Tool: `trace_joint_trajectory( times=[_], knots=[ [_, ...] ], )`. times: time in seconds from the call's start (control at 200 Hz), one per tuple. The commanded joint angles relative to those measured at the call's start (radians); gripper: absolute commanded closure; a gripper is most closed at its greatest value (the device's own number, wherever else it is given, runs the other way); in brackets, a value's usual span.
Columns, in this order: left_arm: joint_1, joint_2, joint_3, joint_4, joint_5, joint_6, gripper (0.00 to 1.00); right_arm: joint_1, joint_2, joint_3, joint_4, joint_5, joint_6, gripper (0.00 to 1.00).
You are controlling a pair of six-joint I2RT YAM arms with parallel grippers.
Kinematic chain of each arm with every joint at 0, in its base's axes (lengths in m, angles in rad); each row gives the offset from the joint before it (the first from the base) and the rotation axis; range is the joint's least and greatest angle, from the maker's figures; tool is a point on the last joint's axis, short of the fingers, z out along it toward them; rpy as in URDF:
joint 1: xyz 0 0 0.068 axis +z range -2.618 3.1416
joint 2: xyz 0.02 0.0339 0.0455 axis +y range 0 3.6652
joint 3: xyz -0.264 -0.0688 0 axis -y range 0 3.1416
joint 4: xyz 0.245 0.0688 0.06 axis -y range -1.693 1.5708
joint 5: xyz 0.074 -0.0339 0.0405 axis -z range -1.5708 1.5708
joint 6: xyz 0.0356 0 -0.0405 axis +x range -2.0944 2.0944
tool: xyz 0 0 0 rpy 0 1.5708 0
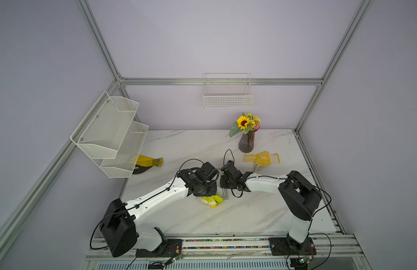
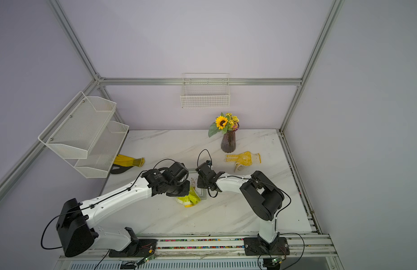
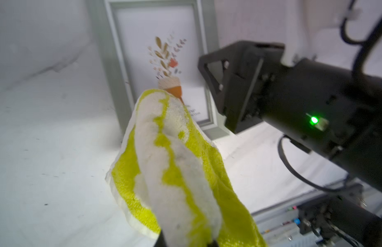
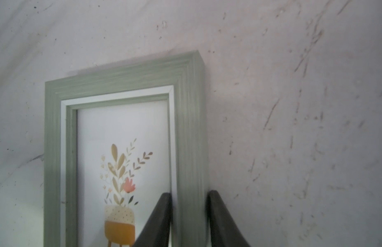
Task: Wipe the picture frame with a cloth
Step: Wipe the dirt from the picture frame.
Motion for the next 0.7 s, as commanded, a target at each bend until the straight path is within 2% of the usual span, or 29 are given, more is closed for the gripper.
trace_joint_trajectory(
  times=[0.0, 0.06, 0.17, 0.315, 0.435, 0.53, 0.695],
  knots=[
    [0.023, 0.09, 0.102, -0.063, -0.305, 0.011, 1.0, -0.004, 0.022, -0.029, -0.058, -0.004, 0.026, 0.69],
    [0.037, 0.146, 0.149, -0.051, -0.357, 0.032, 1.0, -0.004, 0.018, -0.031, -0.056, -0.003, 0.026, 0.69],
    [0.075, 0.254, 0.221, 0.011, -0.355, 0.079, 1.0, -0.005, 0.012, -0.036, -0.049, -0.006, 0.03, 0.69],
    [0.083, 0.417, 0.341, -0.005, -0.391, 0.12, 1.0, -0.004, 0.008, -0.04, -0.042, -0.011, 0.036, 0.69],
    [0.085, 0.489, 0.36, 0.07, -0.225, 0.137, 1.0, -0.004, 0.007, -0.047, -0.036, -0.014, 0.039, 0.69],
    [0.084, 0.478, 0.298, 0.206, -0.061, 0.121, 1.0, -0.004, 0.003, -0.052, -0.034, -0.014, 0.041, 0.69],
    [0.093, 0.436, 0.182, 0.393, 0.121, 0.056, 1.0, -0.004, 0.004, -0.059, -0.018, -0.023, 0.046, 0.69]
  ],
)
